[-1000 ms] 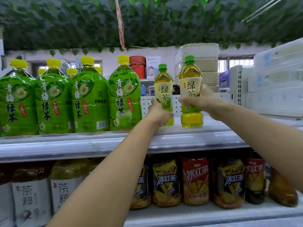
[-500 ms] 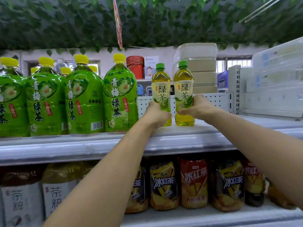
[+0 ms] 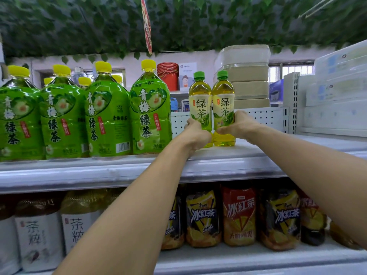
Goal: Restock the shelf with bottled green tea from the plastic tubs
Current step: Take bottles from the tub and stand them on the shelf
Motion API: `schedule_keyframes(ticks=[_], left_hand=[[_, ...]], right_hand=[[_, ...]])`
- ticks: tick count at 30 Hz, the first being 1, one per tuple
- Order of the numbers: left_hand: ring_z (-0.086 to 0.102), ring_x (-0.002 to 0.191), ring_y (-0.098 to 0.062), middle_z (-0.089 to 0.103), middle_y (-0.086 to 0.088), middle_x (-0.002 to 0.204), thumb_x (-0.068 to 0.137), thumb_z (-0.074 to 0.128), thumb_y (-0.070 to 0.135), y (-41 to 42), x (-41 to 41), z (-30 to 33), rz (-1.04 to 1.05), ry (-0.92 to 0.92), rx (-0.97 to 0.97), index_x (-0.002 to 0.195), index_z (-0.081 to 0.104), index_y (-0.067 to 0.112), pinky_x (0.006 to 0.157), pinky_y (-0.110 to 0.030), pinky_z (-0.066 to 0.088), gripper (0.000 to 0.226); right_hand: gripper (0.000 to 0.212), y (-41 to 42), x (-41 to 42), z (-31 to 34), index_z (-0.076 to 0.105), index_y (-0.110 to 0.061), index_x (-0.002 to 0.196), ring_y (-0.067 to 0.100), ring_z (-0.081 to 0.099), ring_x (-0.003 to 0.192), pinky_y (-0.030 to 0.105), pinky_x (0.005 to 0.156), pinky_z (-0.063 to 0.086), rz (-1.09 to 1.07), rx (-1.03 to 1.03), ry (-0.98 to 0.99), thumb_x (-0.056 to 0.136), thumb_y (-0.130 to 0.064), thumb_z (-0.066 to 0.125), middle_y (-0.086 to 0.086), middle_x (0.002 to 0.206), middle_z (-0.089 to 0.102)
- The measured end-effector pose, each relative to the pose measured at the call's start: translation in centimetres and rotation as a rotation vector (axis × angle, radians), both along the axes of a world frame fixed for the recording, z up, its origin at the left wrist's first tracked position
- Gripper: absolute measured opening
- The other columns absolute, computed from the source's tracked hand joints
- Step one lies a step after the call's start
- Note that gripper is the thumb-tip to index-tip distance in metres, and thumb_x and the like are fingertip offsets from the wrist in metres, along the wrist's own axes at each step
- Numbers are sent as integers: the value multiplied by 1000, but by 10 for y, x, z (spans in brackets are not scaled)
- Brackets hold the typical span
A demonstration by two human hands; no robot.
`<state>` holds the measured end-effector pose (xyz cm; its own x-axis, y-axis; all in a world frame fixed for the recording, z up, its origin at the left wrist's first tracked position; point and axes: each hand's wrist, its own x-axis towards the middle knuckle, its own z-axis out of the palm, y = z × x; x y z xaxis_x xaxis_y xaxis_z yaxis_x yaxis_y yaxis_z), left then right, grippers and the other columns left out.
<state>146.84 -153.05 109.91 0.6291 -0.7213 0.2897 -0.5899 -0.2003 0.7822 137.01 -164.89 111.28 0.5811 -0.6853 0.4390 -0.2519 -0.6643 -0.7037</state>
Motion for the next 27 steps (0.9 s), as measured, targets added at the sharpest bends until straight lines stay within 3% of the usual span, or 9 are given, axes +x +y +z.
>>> schedule_keyframes(ticks=[4, 6, 9, 12, 16, 19, 23, 27], left_hand=[[30, 144, -35, 24, -18, 160, 98, 54, 11, 8, -8, 1, 10, -40, 31, 156, 1, 4, 119, -45, 31, 79], [38, 139, -34, 33, -18, 155, 96, 56, 16, 12, -12, 1, 30, -100, 22, 155, 11, 4, 115, -45, 36, 75], [48, 129, -36, 47, -17, 145, 95, 59, 27, 18, -23, -3, 143, -361, 18, 149, 28, 6, 106, -46, 44, 65], [47, 130, -36, 43, -15, 146, 96, 56, 35, 32, -41, -11, 251, -688, 72, 151, 24, 9, 97, -45, 43, 68], [36, 143, -26, 34, -7, 158, 98, 53, 49, 75, -67, -39, 245, -881, -13, 157, 20, 16, 114, -44, 31, 75], [26, 148, -22, 30, -3, 160, 98, 48, 54, 116, -83, -74, 286, -866, -69, 158, 19, 20, 123, -50, 17, 75], [44, 136, -28, 47, -8, 148, 91, 41, 58, 180, -98, -127, 352, -870, -189, 153, 30, 13, 115, -54, 34, 77], [47, 133, -24, 49, -4, 145, 92, 47, 55, 250, -105, -174, 384, -837, -160, 149, 35, 17, 109, -42, 41, 70]], right_hand=[[38, 9, -3, -1, 62, -10, 122, 22, 57, 100, 30, 85, 43, -30, -61, 96, 87, -19, 75, 5, 111, 64], [36, 19, -10, -3, 60, -9, 122, 23, 54, 96, 29, 82, 42, -47, -117, 170, 90, -21, 70, 8, 108, 60], [34, 38, -29, -8, 56, -10, 116, 25, 53, 95, 30, 81, 43, -107, -265, 309, 91, -30, 67, 12, 111, 61], [51, 54, -52, -15, 52, -13, 127, 29, 56, 113, 44, 95, 47, -204, -437, 386, 91, -48, 60, 9, 127, 60], [58, 87, -89, -40, 47, -22, 139, 27, 51, 126, 45, 98, 44, -217, -575, 258, 94, -57, 51, 6, 137, 54], [62, 119, -113, -75, 39, -20, 148, 26, 45, 131, 44, 102, 37, -155, -672, 116, 95, -51, 52, 6, 143, 47], [63, 159, -127, -128, 43, -14, 145, 31, 51, 125, 45, 99, 44, -80, -763, 40, 93, -48, 55, 10, 140, 51], [64, 208, -129, -168, 47, -13, 140, 30, 54, 119, 43, 91, 49, -16, -753, 16, 88, -50, 45, 11, 136, 53]])
